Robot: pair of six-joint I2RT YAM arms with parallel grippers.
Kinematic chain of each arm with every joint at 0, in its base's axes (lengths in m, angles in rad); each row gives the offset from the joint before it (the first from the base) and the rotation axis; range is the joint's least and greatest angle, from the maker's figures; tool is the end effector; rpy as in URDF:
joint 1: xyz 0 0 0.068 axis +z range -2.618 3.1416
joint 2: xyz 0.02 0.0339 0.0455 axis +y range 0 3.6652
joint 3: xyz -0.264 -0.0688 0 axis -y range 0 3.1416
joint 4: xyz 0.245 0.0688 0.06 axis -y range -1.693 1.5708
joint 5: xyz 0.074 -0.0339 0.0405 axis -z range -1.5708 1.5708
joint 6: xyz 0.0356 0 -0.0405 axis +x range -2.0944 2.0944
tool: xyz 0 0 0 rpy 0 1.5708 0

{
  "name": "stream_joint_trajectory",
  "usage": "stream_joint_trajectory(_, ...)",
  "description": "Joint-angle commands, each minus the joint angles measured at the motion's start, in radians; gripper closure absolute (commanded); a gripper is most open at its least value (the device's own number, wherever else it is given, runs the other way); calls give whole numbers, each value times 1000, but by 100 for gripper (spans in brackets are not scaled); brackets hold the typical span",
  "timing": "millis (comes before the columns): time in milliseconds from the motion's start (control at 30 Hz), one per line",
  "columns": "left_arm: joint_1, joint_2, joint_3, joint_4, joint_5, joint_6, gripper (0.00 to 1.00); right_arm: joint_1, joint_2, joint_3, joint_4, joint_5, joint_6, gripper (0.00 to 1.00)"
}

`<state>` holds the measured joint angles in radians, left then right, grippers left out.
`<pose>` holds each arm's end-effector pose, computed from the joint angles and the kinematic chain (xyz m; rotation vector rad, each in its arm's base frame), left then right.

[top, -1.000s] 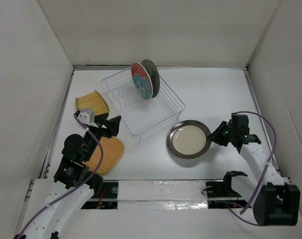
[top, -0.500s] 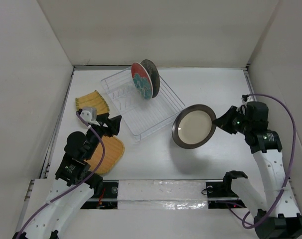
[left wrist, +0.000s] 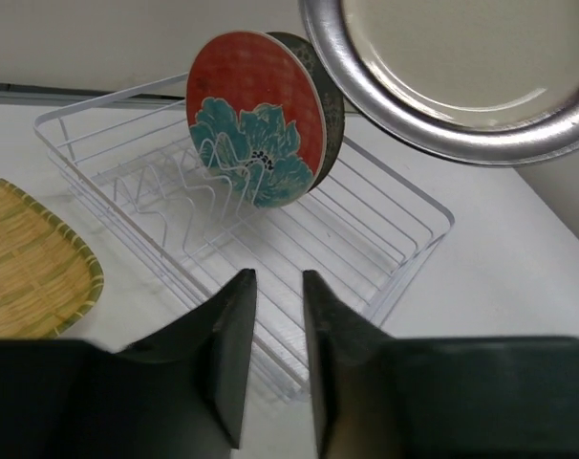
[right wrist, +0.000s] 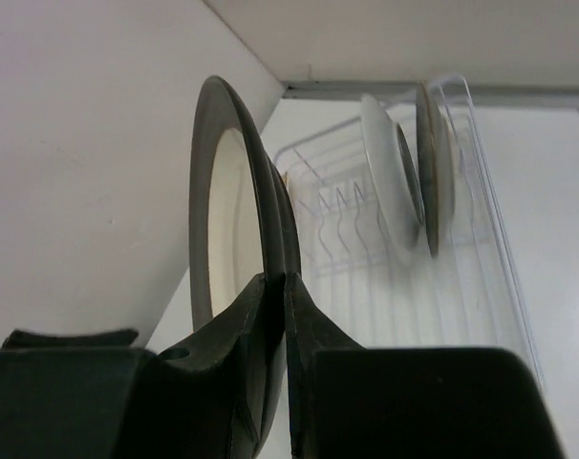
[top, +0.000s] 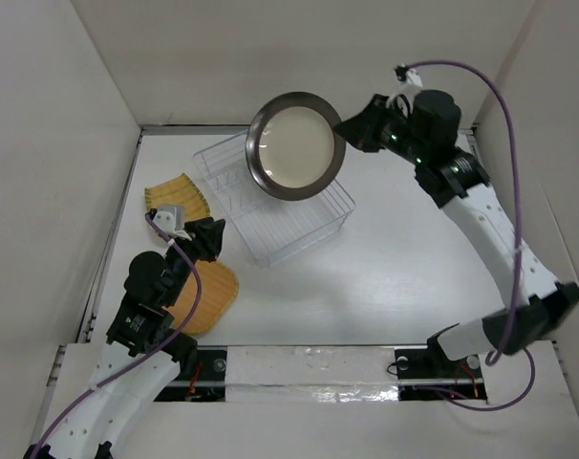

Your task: Load the plates into the dish rack

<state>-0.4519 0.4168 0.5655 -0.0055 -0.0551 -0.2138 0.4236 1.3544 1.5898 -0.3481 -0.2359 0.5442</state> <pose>0.1092 -0.0508 0.3316 0.1261 1.4419 -0.5080 0.2660 0.1290 0.4746 -0.0797 1.7650 0.9144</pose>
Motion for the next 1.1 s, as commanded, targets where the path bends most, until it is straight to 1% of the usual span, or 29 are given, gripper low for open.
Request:
stream_joint_trajectory(0, -5, -12, 40, 35, -28, 8, 77, 52, 174, 260, 198, 101, -87, 100)
stream_joint_trajectory(33, -5, -12, 40, 35, -34, 7, 87, 61, 219, 318, 190, 115, -99, 100)
stream_joint_trajectory(67, -5, -12, 40, 33, -52, 5, 100, 87, 265, 446, 157, 133, -137, 100)
stream_joint_trajectory(100, -5, -10, 42, 29, -60, 4, 100, 101, 360, 517, 134, 156, -160, 100)
stream_joint_trajectory(133, -5, -7, 43, 27, -66, 1, 100, 116, 406, 586, 109, 208, -186, 100)
stream_joint_trajectory(167, -5, -7, 45, 25, -74, -2, 100, 147, 452, 721, 63, 230, -240, 100)
stream_joint_trajectory(200, -5, -7, 45, 24, -77, -4, 100, 161, 498, 786, 45, 277, -266, 100)
stream_joint_trajectory(233, -5, -9, 45, 22, -81, -7, 100, 176, 584, 847, 2, 359, -318, 100)
stream_joint_trajectory(300, -5, -12, 47, 19, -104, -9, 99, 219, 652, 970, -11, 438, -377, 100)
stream_joint_trajectory(333, -5, -16, 47, 18, -110, -10, 96, 231, 691, 981, -5, 496, -398, 100)
stream_joint_trajectory(367, -5, -19, 47, 19, -121, -10, 91, 244, 701, 983, 32, 526, -447, 100)
stream_joint_trajectory(433, -5, -21, 45, 19, -121, -13, 88, 282, 716, 960, 75, 611, -496, 100)
stream_joint_trajectory(500, -5, -15, 47, 19, -117, -13, 85, 303, 745, 960, 119, 650, -568, 100)
stream_joint_trajectory(633, -5, 4, 51, 18, -111, -10, 84, 368, 802, 967, 190, 746, -685, 100)
stream_joint_trajectory(767, -5, 5, 50, 19, -118, -10, 84, 392, 851, 966, 248, 799, -786, 100)
stream_joint_trajectory(967, -5, 22, 51, 21, -111, -9, 83, 422, 876, 900, 322, 854, -874, 100)
stream_joint_trajectory(1067, 4, 28, 51, 22, -103, -10, 83, 422, 865, 877, 337, 859, -868, 100)
